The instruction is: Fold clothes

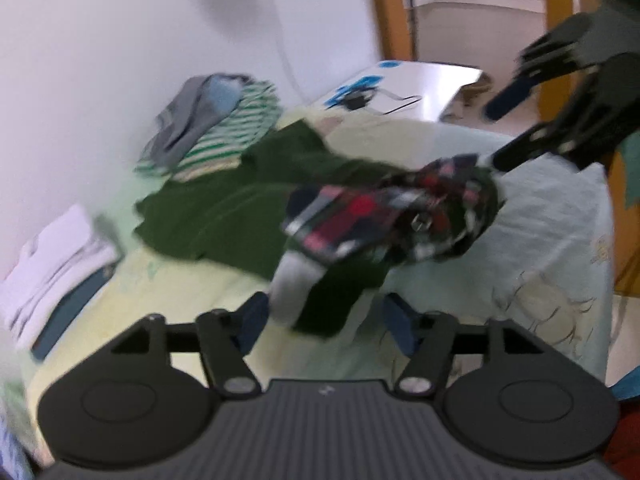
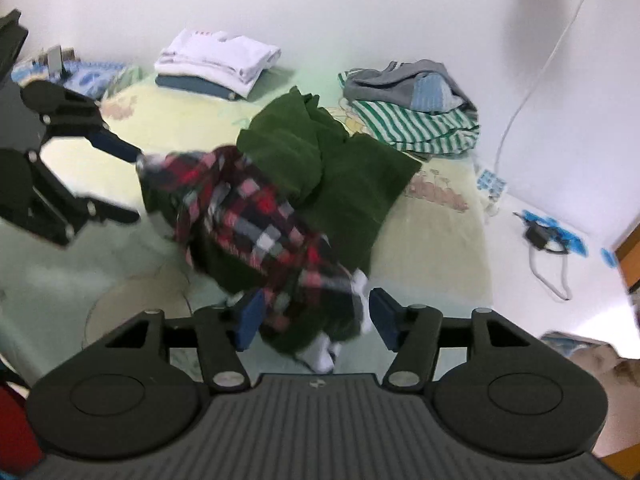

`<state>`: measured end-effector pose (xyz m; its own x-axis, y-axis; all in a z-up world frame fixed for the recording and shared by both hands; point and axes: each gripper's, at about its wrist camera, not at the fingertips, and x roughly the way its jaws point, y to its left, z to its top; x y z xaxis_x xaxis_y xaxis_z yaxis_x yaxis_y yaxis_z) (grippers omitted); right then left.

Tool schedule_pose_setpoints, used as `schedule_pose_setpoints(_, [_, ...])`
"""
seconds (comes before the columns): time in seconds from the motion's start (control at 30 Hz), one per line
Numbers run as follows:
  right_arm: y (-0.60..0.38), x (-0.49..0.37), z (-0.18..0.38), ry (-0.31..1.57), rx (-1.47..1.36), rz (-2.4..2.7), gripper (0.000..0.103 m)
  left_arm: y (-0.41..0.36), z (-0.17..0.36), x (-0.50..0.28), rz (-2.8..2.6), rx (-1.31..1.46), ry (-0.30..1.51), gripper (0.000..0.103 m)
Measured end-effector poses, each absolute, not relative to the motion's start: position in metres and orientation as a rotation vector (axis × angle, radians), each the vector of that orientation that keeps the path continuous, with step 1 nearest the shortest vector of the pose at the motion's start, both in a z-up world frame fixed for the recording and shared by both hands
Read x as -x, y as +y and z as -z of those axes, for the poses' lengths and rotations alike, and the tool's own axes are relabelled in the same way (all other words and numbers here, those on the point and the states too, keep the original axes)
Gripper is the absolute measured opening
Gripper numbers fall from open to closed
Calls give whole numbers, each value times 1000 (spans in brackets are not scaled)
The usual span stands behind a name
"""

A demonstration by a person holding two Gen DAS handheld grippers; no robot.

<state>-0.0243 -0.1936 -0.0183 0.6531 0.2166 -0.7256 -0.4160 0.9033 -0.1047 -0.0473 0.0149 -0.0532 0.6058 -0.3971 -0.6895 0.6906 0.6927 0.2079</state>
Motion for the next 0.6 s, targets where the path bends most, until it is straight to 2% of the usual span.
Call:
schedule_pose_setpoints(0.03, [-196, 17, 22, 782, 246, -369, 61, 11, 53, 44, 669, -490, 654, 78])
schedule_pose_setpoints(0.07, [-198, 9, 26, 780, 219, -370, 61, 7, 55, 42, 664, -489, 670, 73])
schedule_pose_setpoints(0.13, [-207, -12, 39, 812, 133, -349, 64, -4, 60, 37, 642, -487, 716, 41])
schedule_pose_setpoints(0.2, [-216, -29, 55, 883, 32, -352, 63, -9, 63, 42, 618, -470, 737, 36])
schedule_pose_setpoints(0.23, [-221, -35, 63, 920, -19, -369, 52, -11, 64, 45, 605, -460, 745, 32])
schedule_pose_setpoints(0.27, [-225, -38, 68, 945, -59, -388, 46, -13, 65, 48, 593, -450, 753, 31])
schedule_pose_setpoints(0.3, [-227, -36, 67, 931, -66, -405, 36, -15, 66, 51, 580, -441, 760, 28])
schedule_pose_setpoints(0.33, [-228, -32, 65, 904, -63, -422, 12, -17, 67, 54, 568, -431, 768, 26])
schedule_pose_setpoints(0.47, [-238, -6, 43, 844, -39, -523, 8, -14, 53, 77, 520, -326, 783, 21])
schedule_pose_setpoints(0.57, [-246, 15, 34, 887, -38, -647, 7, -13, 47, 100, 529, -247, 827, 17])
schedule_pose_setpoints(0.6, [-247, 22, 34, 913, -26, -688, 7, -12, 46, 108, 539, -224, 845, 10])
